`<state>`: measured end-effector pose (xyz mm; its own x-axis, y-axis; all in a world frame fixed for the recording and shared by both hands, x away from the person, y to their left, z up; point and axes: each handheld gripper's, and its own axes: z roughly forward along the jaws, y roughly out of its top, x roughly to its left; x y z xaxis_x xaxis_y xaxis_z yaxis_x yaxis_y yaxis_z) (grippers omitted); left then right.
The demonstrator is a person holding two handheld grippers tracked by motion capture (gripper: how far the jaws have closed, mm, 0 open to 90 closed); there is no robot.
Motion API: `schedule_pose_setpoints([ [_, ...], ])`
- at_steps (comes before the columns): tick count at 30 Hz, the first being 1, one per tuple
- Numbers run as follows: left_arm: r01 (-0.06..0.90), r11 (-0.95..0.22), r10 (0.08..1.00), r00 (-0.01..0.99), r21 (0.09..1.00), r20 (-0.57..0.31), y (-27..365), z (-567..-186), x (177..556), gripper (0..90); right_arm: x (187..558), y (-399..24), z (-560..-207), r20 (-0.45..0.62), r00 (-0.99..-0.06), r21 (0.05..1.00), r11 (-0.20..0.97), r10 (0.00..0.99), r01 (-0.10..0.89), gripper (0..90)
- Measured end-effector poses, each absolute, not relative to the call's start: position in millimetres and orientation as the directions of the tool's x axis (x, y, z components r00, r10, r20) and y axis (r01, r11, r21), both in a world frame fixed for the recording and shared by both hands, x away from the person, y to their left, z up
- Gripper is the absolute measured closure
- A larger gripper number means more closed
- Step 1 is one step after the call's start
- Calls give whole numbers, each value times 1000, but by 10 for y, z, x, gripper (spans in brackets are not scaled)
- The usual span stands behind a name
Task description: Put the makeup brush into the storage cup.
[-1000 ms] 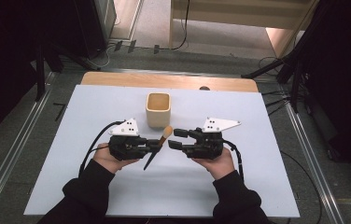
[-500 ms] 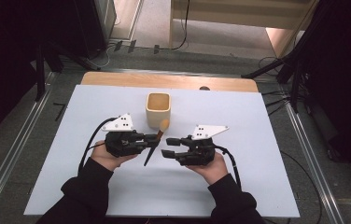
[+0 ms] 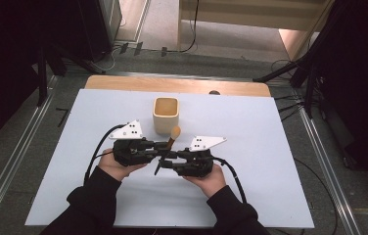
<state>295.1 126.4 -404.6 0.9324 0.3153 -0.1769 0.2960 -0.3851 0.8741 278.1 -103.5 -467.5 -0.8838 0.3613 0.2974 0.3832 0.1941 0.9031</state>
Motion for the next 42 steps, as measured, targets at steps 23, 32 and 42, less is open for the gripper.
schedule_pose_setpoints([
  [23, 265, -445, 275, 950, 856, -151, 1288, -4001, 2959, 542, 2784, -1025, -4603, 247, -883, 858, 334, 398, 391, 790],
  [32, 267, -462, 278, 949, 846, -148, 1285, -4004, 2963, 607, 2754, -927, -4610, 235, -894, 850, 365, 380, 379, 790],
  [42, 271, -488, 263, 952, 830, -157, 1255, -4040, 2961, 705, 2754, -895, -4610, 240, -897, 843, 378, 371, 382, 789],
])
